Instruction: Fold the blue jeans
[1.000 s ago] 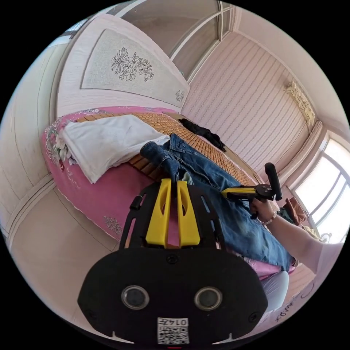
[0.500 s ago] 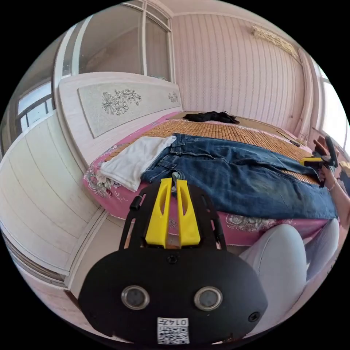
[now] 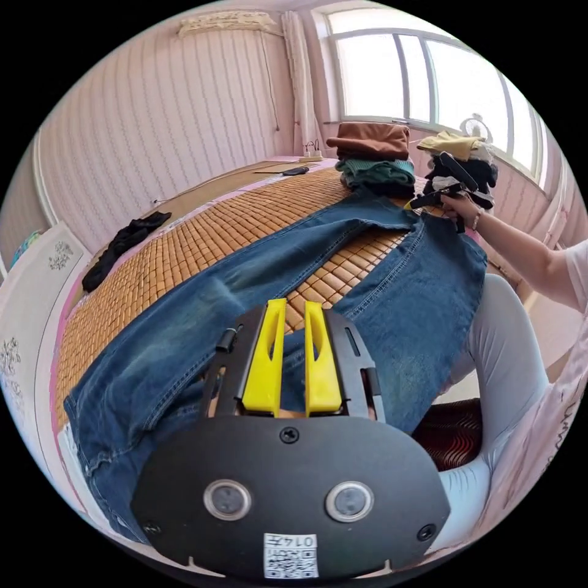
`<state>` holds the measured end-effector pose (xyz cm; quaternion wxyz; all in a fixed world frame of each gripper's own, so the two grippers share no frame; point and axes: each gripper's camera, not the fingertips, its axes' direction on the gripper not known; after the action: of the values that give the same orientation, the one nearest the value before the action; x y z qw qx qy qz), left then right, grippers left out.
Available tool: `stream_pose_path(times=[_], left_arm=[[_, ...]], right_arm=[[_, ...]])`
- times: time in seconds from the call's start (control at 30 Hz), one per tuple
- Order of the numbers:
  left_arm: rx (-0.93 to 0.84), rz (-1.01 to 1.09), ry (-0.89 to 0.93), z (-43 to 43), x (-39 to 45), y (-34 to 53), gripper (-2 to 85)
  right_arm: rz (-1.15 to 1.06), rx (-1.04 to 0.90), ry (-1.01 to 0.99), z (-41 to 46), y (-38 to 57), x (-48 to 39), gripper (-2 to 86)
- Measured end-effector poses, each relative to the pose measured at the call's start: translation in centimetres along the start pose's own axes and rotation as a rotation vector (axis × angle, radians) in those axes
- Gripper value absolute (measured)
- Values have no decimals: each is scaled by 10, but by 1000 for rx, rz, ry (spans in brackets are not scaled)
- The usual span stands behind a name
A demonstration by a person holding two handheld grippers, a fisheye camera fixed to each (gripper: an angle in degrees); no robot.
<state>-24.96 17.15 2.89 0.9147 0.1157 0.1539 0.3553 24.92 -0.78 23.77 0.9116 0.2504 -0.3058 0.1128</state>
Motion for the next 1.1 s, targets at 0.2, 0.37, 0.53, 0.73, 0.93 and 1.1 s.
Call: stream_pose_path(times=[0.2,0.37,0.53,0.73,0.93,1.1], left_arm=[[-120,-11,-48,89,6,-93,71],[-210,-18,-16,128,7,-127,58],[-224,-38,19,138,9,-145,27],[-226,-55,53,147,8,-162,28],[-205,-38,120,134,15,-168,57],[-182,2,95,129,20,-173,60]], right_arm=[[-63,-108,-7,23,-31,4,53],[-212,-141,68,25,-34,-11,14],[-305,-81,162,16,-39,-27,2],[-310,-172,199,49,-57,-30,1],[-244,-148,178,38,-53,-30,17],[-220,-22,163,17,-57,-40,50]])
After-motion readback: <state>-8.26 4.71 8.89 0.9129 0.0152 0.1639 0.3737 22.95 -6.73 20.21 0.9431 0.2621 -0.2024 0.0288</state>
